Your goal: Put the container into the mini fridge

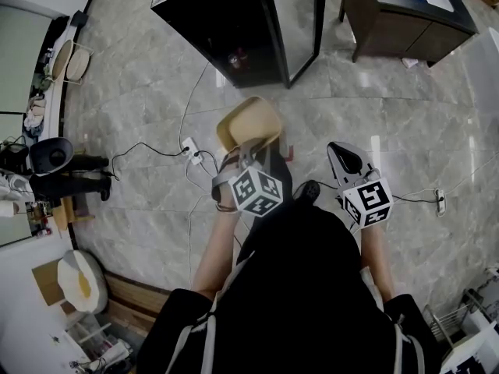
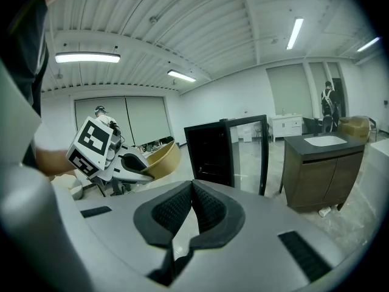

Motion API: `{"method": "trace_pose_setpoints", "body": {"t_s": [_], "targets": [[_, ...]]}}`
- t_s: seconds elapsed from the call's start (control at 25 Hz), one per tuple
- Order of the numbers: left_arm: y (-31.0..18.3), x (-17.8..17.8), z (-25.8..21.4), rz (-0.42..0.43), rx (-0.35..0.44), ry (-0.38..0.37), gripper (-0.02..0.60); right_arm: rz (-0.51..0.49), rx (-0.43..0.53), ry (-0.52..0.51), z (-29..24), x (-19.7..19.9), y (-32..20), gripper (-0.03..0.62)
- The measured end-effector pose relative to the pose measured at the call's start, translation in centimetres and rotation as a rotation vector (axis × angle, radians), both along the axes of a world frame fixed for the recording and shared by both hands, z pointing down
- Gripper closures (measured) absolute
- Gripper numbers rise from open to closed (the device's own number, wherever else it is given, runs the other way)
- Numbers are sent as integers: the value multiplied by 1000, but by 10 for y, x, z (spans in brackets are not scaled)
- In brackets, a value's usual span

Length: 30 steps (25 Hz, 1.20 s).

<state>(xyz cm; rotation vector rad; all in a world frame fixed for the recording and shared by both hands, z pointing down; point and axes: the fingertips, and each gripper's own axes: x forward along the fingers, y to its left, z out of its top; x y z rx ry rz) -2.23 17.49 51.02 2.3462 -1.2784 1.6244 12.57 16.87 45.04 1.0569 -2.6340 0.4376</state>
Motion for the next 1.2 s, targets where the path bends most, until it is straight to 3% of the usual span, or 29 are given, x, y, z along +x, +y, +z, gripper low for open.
{"method": "trace_pose_setpoints", "body": {"t_s": [0.76, 1.08, 1.2], "targets": [[-178, -99, 23, 165, 3, -47, 541, 97, -13, 64, -10, -103, -159, 576], [-242, -144, 55, 216, -42, -25, 541, 166, -56, 110, 10, -142, -197, 576], [-257, -154, 69, 227, -53, -24, 541, 167, -119, 86, 25, -158, -197, 576]]}}
